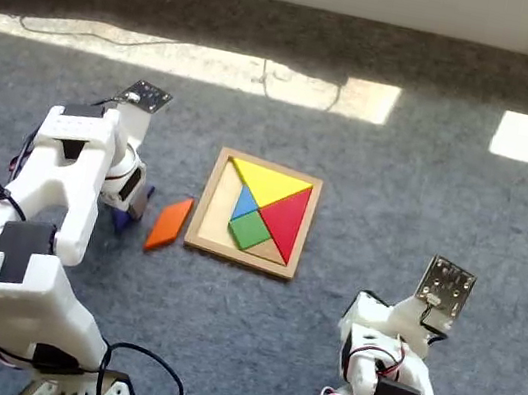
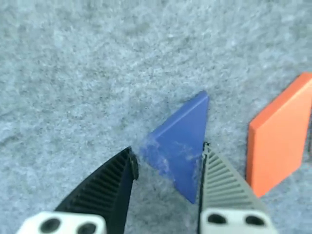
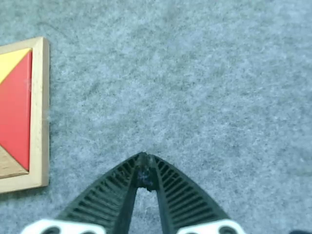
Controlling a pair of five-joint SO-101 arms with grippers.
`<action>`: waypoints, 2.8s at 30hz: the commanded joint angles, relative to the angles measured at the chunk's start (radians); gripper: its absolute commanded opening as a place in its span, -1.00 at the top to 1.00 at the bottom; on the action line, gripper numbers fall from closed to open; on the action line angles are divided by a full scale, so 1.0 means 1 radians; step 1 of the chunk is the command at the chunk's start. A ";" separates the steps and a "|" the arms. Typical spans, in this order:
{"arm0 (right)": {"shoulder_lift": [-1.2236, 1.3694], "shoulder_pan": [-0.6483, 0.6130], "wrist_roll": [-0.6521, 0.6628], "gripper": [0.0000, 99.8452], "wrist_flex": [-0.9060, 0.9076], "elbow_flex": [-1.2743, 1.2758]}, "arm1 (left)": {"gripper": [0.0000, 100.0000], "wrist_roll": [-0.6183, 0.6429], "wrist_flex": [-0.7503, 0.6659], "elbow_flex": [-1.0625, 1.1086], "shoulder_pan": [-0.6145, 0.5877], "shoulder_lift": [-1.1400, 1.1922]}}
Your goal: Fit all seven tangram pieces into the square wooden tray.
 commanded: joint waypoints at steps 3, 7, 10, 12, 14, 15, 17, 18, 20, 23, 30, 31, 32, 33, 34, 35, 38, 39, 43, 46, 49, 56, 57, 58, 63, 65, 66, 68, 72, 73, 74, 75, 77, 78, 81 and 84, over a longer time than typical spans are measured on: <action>-0.019 0.012 0.014 0.99 0.005 0.122 | 0.93 -0.005 0.087 -0.044 0.025 -0.151; -0.019 0.012 0.014 0.99 0.005 0.122 | 0.93 -0.003 0.189 -0.042 0.068 -0.275; -0.019 0.012 0.014 0.99 0.005 0.122 | 0.93 0.028 0.259 -0.042 0.122 -0.355; -0.019 0.012 0.014 0.99 0.005 0.122 | 0.92 0.118 0.287 -0.042 0.162 -0.392; -0.019 0.012 0.014 0.99 0.005 0.122 | 0.92 0.226 0.299 -0.041 0.208 -0.409; -0.019 0.012 0.014 0.99 0.005 0.122 | 0.92 0.278 0.302 -0.042 0.237 -0.409; -0.019 0.012 0.014 0.99 0.005 0.122 | 0.92 0.382 0.301 -0.042 0.311 -0.407; -0.019 0.012 0.014 0.99 0.005 0.122 | 0.92 0.446 0.299 -0.042 0.348 -0.407; -0.019 0.012 0.014 0.99 0.005 0.122 | 0.92 0.582 0.298 -0.042 0.410 -0.406; -0.019 0.012 0.014 0.99 0.005 0.122 | 0.93 0.766 0.296 -0.042 0.476 -0.406; -0.019 0.012 0.014 0.99 0.005 0.122 | 0.93 1.013 0.153 0.059 0.552 -0.406; -0.019 0.012 0.014 0.99 0.005 0.122 | 0.93 1.028 0.117 0.090 0.552 -0.406; -0.019 0.012 0.014 0.99 0.005 0.122 | 0.93 1.034 0.080 0.122 0.552 -0.406; -0.019 0.012 0.014 0.99 0.005 0.122 | 0.93 1.034 0.046 0.151 0.552 -0.406; -0.019 0.012 0.014 0.99 0.005 0.122 | 0.93 1.037 0.012 0.179 0.552 -0.406; -0.019 0.012 0.014 0.99 0.005 0.122 | 0.93 1.040 -0.018 0.202 0.552 -0.406; -0.019 0.012 0.014 0.99 0.005 0.122 | 0.92 1.073 -0.106 0.254 0.549 -0.406; -0.019 0.012 0.014 0.99 0.005 0.122 | 0.92 1.111 -0.129 0.268 0.545 -0.406; -0.019 0.012 0.014 0.99 0.005 0.122 | 0.92 1.194 -0.158 0.277 0.544 -0.406; -0.019 0.012 0.014 0.99 0.005 0.122 | 0.90 1.220 -0.160 0.275 0.544 -0.407; -0.019 0.012 0.014 0.99 0.005 0.122 | 0.70 1.223 -0.160 0.282 0.544 -0.407; -0.019 0.012 0.014 0.99 0.005 0.122 | 0.40 1.275 -0.153 0.283 0.542 -0.410; -0.019 0.012 0.014 0.99 0.005 0.122 | 0.42 1.274 -0.153 0.283 0.542 -0.414; -0.019 0.012 0.014 0.99 0.005 0.122 | 0.44 1.274 -0.153 0.283 0.542 -0.415; -0.019 0.012 0.014 0.99 0.005 0.122 | 0.55 1.274 -0.153 0.283 0.542 -0.417; -0.019 0.012 0.014 0.99 0.005 0.122 | 0.60 1.274 -0.152 0.283 0.542 -0.418; -0.019 0.012 0.014 0.99 0.005 0.122 | 0.63 1.272 -0.152 0.283 0.542 -0.418; -0.019 0.012 0.014 0.99 0.005 0.122 | 0.70 1.272 -0.150 0.283 0.541 -0.418; -0.019 0.012 0.014 0.99 0.005 0.122 | 0.89 1.237 -0.112 0.260 0.489 -0.420; -0.019 0.012 0.014 0.99 0.005 0.122 | 0.94 1.194 -0.107 0.255 0.467 -0.420; -0.019 0.012 0.014 0.99 0.005 0.122 | 0.99 1.142 -0.106 0.254 0.443 -0.420; -0.019 0.012 0.014 0.99 0.005 0.122 | 1.00 1.096 -0.101 0.254 0.420 -0.420; -0.019 0.012 0.014 0.99 0.005 0.122 | 0.99 1.022 -0.089 0.255 0.375 -0.420; -0.019 0.012 0.014 0.99 0.005 0.122 | 0.99 0.993 -0.072 0.249 0.349 -0.420; -0.019 0.012 0.014 0.99 0.005 0.122 | 0.99 0.911 -0.046 0.234 0.280 -0.420; -0.019 0.012 0.014 0.99 0.005 0.122 | 0.99 0.802 -0.051 0.228 0.234 -0.417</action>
